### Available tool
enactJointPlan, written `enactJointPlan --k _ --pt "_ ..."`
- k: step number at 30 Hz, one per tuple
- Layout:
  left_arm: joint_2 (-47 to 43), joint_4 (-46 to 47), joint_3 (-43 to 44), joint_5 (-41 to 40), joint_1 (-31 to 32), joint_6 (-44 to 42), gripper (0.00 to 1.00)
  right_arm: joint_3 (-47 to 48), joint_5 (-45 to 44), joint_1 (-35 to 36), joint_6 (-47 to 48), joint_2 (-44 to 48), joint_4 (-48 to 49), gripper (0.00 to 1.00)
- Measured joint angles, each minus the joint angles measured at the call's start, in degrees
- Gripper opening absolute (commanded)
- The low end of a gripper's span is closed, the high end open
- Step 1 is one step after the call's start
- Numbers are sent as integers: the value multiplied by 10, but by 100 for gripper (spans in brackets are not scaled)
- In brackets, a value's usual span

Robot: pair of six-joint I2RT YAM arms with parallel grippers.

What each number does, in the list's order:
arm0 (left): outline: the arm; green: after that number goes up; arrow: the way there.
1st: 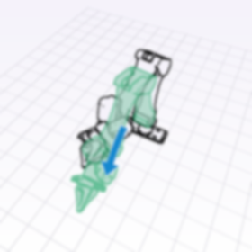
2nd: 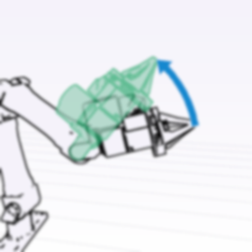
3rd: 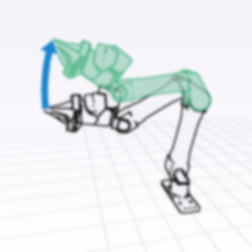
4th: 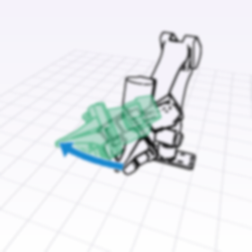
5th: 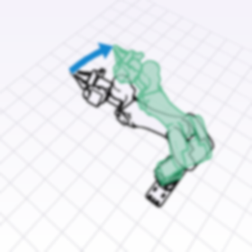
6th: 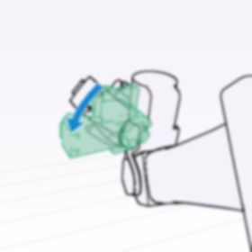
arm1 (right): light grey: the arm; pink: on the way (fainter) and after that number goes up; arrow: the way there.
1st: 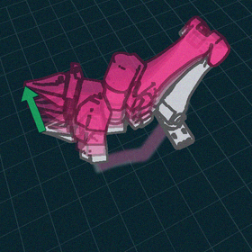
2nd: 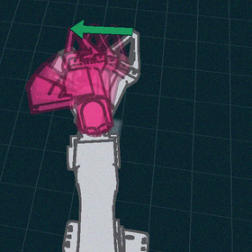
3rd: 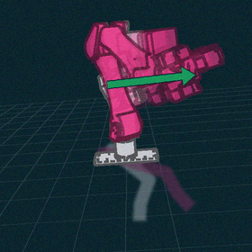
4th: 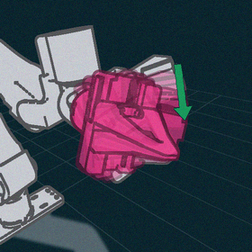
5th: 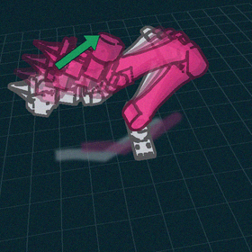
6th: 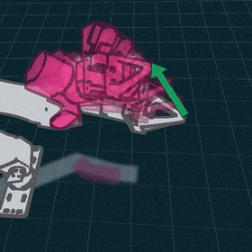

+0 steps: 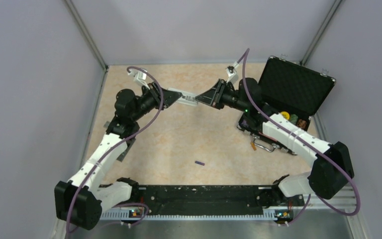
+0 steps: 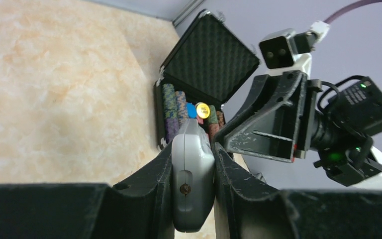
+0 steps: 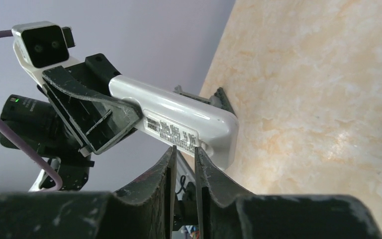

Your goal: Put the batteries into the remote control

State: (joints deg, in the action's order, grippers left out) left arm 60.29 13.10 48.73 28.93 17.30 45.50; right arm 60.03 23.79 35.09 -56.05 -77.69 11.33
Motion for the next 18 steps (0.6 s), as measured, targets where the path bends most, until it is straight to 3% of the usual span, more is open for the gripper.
enactJointPlan --k 12,18 --pt "181 79 -147 -39 35 84 0 -33 -55 -23 81 -57 -127 39" --pt "226 168 -200 -45 46 101 0 -97 -41 -24 101 -87 -122 40"
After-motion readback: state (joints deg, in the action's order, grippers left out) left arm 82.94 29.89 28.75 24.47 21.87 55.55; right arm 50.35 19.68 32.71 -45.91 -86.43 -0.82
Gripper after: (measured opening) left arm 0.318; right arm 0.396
